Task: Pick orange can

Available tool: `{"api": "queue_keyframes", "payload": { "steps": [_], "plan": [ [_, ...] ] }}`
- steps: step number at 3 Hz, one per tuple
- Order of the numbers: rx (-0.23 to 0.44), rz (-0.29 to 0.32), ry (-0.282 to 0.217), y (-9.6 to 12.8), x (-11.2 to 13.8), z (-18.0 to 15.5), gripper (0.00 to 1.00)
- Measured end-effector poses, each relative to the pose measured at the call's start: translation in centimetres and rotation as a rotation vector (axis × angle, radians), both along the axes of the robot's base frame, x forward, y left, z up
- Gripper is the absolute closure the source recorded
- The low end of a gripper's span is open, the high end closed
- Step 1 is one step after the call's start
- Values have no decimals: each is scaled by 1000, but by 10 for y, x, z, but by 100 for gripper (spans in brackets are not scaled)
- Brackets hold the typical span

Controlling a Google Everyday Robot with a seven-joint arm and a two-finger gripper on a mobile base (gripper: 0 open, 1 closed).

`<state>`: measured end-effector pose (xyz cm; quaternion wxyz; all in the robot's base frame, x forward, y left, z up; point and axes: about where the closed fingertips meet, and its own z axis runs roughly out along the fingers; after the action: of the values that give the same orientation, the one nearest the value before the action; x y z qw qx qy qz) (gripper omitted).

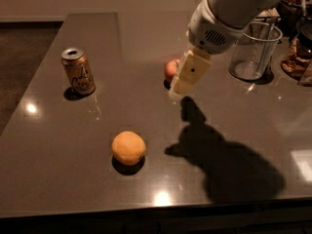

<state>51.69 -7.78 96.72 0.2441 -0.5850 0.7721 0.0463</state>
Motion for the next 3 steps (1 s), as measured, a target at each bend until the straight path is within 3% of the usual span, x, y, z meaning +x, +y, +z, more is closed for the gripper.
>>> {"api": "queue_keyframes", "payload": {
  "steps": [3],
  "plan": [
    [272, -26, -33, 150, 64, -31, 0]
  ]
}}
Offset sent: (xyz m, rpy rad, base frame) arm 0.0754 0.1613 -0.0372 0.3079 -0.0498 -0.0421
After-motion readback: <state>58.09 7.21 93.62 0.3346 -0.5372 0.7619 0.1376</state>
